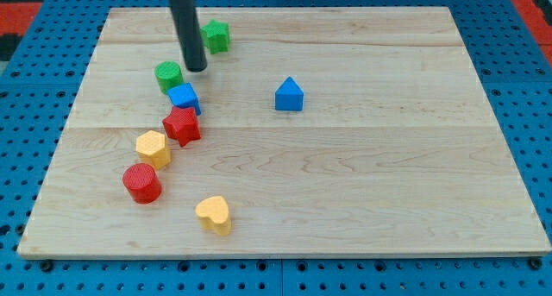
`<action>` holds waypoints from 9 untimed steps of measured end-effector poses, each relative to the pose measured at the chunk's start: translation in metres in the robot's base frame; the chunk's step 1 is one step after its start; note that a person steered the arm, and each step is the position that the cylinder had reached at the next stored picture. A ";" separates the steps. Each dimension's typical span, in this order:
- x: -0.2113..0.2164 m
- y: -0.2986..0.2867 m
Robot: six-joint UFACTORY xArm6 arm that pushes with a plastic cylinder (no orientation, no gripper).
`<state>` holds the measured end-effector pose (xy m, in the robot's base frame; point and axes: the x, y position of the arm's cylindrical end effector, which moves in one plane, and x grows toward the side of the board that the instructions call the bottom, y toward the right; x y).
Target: Push the green star above the green circle
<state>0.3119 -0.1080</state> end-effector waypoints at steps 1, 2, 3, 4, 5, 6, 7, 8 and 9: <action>-0.047 0.078; -0.071 0.098; -0.075 0.035; -0.070 -0.016; -0.056 -0.023; -0.036 -0.022; -0.041 -0.066; -0.009 -0.105; 0.021 -0.102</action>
<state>0.3332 -0.2098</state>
